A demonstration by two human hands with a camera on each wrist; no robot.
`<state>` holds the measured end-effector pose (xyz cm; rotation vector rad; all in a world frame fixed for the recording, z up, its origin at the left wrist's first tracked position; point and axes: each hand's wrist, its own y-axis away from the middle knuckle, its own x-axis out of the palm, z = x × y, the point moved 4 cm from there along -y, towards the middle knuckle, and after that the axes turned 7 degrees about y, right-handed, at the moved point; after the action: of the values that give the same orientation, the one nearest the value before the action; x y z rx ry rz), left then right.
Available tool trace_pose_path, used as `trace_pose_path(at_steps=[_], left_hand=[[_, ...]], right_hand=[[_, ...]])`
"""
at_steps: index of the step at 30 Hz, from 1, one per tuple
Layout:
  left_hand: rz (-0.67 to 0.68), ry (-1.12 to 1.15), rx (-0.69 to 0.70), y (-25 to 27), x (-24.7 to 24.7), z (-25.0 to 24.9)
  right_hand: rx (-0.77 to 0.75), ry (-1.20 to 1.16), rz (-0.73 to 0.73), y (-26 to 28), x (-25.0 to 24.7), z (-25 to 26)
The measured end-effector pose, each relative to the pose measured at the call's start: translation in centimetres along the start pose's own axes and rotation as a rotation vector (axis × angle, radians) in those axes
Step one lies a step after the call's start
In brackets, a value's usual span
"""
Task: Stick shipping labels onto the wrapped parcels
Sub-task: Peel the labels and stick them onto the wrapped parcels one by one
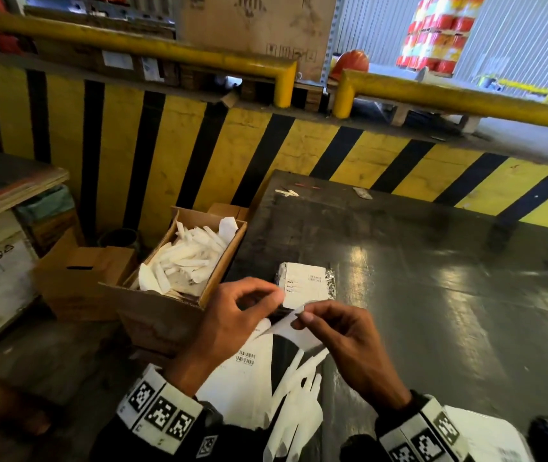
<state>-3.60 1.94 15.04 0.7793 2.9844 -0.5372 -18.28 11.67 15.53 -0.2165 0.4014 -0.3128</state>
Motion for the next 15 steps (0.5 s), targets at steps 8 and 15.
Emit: trace_pose_path(at_steps=[8,15], left_hand=[[0.063,0.002,-0.019,0.6,2.8,0.5],[-0.333,0.102,-0.386,-1.8,-0.8,5.7]], right_hand=[[-0.021,0.079,0.032,-0.2,-0.1,-0.3],[0.049,-0.053,-0.159,0.0,-5.4,-2.0]])
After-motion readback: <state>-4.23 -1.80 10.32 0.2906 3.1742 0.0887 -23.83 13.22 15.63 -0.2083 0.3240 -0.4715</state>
